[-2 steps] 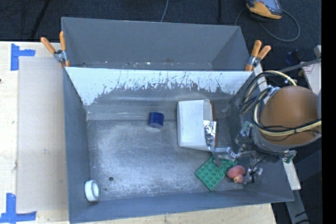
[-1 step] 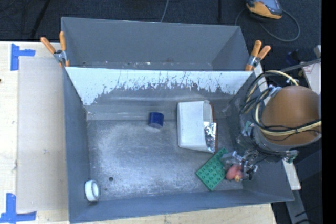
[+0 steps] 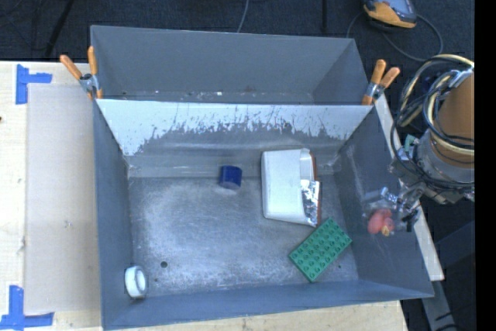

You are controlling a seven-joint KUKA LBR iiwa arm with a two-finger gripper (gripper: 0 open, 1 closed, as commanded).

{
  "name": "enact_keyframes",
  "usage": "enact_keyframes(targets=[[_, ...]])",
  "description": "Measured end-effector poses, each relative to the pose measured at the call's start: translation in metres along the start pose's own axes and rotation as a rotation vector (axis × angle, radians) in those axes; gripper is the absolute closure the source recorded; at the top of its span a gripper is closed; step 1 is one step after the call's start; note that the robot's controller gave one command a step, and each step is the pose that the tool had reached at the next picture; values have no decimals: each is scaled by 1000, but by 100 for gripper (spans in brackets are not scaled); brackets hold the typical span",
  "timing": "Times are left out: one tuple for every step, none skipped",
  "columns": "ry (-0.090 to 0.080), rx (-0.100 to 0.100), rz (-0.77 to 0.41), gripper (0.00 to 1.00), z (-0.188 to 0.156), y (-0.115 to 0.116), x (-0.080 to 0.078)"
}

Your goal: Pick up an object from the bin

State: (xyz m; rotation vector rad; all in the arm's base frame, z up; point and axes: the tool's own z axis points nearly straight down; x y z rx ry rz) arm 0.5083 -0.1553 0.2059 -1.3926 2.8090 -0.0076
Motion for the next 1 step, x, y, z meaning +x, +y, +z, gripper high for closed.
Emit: enact_keyframes(targets=[[0,-4,99,100,-46,-7,-31]])
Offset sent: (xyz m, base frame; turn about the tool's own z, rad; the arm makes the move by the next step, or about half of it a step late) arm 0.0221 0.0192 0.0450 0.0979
